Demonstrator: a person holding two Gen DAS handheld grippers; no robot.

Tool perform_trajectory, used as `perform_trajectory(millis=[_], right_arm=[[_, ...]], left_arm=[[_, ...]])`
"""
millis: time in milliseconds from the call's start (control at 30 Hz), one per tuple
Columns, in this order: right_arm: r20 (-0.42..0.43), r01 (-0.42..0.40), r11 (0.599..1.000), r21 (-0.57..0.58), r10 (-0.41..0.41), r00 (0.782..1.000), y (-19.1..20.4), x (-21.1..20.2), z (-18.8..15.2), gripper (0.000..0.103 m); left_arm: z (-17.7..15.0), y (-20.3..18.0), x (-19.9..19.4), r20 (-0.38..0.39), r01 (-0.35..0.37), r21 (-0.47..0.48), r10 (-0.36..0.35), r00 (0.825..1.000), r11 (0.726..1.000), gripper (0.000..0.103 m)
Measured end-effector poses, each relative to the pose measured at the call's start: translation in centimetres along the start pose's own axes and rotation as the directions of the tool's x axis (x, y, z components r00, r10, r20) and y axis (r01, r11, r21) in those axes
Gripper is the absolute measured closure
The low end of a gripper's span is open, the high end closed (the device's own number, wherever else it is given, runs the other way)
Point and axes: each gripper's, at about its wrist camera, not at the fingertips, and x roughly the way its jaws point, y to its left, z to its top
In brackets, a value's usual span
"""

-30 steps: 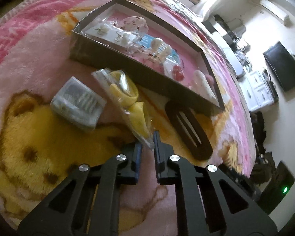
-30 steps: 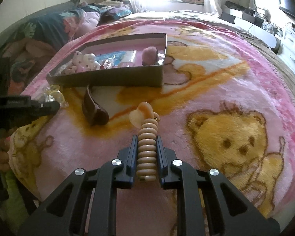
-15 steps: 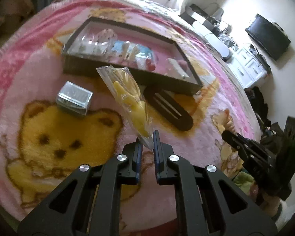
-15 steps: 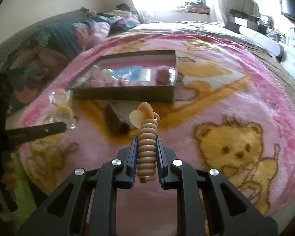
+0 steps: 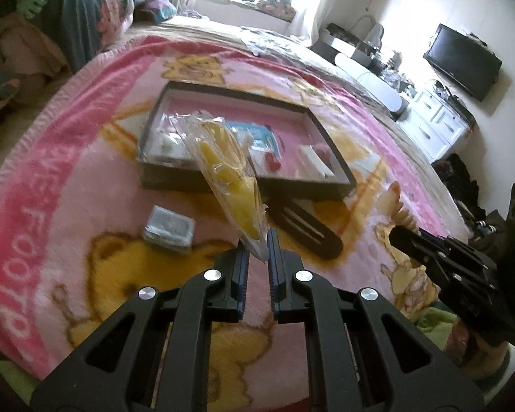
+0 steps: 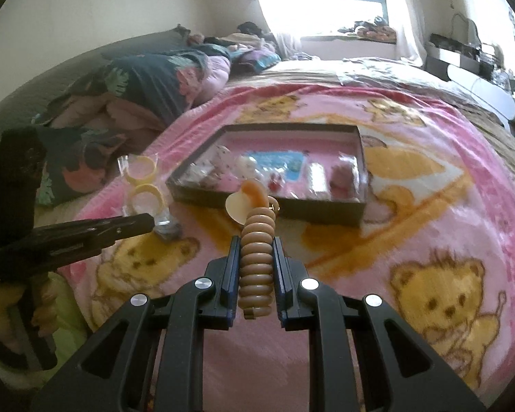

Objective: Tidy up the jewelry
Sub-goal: 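Carry the hair-tie bag and coiled hair tie into the box and open both tools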

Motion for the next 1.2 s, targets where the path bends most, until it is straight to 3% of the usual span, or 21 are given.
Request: perform_trajectory(millis=[300,633,1200], right_arm=[[0.064,-0.024,1.0,-0.015,0.025,0.998,0.8,0.7,3.8,0.086],[0.109,-0.011,1.0,0.004,0.011,0.994,-1.3,2.3,7.2,0.086],[0.099,0.047,0.997,0.056,-0.052,0.994,-6.3,6.4,9.6,0.086]], left_arm=[[3.2,0.8,-0.2,0.042,-0.046,0.018,0.045,0.998,0.999,0.099],[6.2,0.7,1.9,0.043,-0.056,0.02,0.055,0.998,0.998,0.099],[10.3,0.9,7.1,0.022,-0.088,0.028,0.087,0.996,0.996,0.099]])
